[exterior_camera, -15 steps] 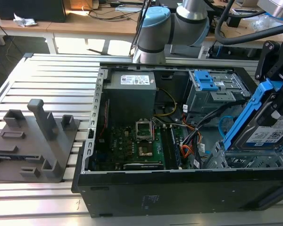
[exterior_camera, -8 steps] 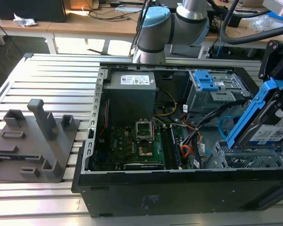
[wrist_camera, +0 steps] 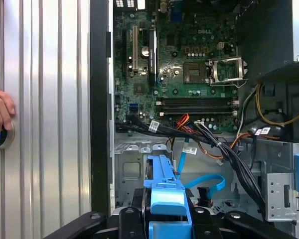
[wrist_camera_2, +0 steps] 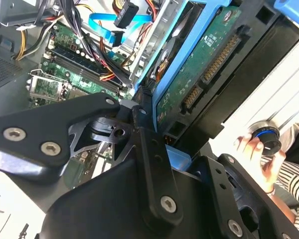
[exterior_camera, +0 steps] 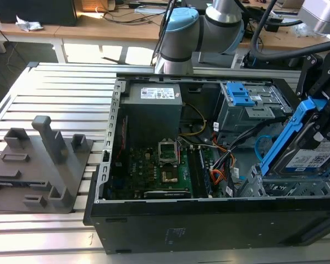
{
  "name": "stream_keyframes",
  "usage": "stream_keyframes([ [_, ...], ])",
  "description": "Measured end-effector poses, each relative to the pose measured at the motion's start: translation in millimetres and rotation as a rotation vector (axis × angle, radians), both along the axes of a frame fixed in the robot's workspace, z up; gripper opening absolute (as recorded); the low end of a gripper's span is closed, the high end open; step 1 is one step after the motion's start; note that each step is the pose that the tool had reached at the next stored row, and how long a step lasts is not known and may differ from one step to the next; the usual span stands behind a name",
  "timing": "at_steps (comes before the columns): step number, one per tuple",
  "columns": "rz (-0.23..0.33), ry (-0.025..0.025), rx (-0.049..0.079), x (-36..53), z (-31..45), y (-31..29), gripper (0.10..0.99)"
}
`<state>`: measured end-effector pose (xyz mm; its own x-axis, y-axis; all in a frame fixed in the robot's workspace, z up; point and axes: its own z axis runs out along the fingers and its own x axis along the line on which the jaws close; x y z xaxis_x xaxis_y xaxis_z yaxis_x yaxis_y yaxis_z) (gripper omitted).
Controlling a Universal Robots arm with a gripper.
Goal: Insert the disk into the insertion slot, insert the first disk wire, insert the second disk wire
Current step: 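Insert the disk into the insertion slot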
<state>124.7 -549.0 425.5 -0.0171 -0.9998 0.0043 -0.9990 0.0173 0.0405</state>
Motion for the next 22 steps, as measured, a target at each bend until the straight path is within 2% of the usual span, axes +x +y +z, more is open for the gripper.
stream_keyframes([
  [6, 0.001, 0.0000, 0.000, -0.2, -3.7, 3.9, 0.369],
  [11, 0.001, 0.0000, 0.000, -0.2, -11.1, 4.0, 0.369],
  [22, 0.001, 0.0000, 0.000, -0.2, -18.2, 4.0, 0.369],
])
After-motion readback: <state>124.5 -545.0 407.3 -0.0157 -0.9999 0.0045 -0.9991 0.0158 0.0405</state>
